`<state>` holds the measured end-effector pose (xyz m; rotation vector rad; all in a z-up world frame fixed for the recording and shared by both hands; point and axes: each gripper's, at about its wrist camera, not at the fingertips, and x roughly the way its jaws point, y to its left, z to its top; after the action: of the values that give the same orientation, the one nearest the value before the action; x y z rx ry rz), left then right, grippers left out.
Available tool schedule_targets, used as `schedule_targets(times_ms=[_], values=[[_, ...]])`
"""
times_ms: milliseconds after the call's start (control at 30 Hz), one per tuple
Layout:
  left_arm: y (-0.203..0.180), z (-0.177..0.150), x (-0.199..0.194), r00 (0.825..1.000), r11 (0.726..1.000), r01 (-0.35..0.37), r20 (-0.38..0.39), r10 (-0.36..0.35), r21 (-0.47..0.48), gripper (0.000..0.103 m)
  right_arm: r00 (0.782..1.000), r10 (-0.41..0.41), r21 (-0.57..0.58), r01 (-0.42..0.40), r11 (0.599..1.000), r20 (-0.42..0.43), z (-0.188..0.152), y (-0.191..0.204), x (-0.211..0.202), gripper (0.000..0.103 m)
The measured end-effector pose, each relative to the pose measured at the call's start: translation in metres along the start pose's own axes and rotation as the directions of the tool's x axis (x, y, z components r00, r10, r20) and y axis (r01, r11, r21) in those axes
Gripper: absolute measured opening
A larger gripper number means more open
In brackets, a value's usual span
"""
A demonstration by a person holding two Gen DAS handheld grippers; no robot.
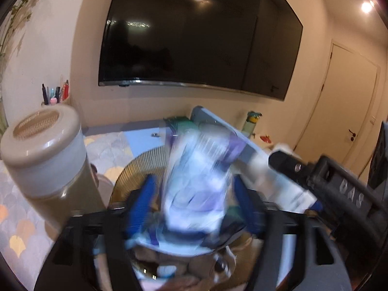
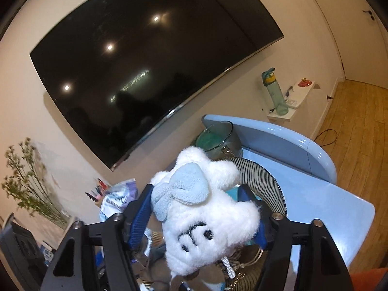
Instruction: Organize soft objects
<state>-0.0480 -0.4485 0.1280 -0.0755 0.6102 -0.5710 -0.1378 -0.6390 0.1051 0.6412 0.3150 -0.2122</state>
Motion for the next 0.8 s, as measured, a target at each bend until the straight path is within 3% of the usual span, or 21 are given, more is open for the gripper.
schedule_targets(times_ms=[33,67,133,400,800], values=[[-0.001,0.002,0.002,1.0,1.0,-0.011,-0.005,0.011,0.006,0.091,1.0,-0.026,-0.004,0.026,1.0,-0.011,0.001,0.001,0.003,0.098],[-0.003,0.004,0.002,1.0,1.0,-0.022,-0.011,0.022,0.01,0.096,0.999,-0.045,-0.006,0.045,0.999,-0.014,0.001,0.001,0.004,0.103],[-0.003,0.006,0.006,0.999,1.0,-0.022,-0.031,0.022,0.007,0.101,0.999,-0.05,0.009,0.05,0.999,0.0,0.002,-0.002,0.002,0.103],[-0.007,0.0,-0.001,0.996,1.0,0.02,-0.082,-0.02,0.001,0.102,0.999,-0.05,0.08,0.051,0.996,-0.014,0.001,-0.007,-0.011,0.103],[-0.009,-0.038,-0.05,0.993,0.996,0.061,-0.104,-0.054,0.067,0.102,0.996,-0.084,0.091,0.081,0.993,0.023,-0.027,0.016,-0.057,0.103]])
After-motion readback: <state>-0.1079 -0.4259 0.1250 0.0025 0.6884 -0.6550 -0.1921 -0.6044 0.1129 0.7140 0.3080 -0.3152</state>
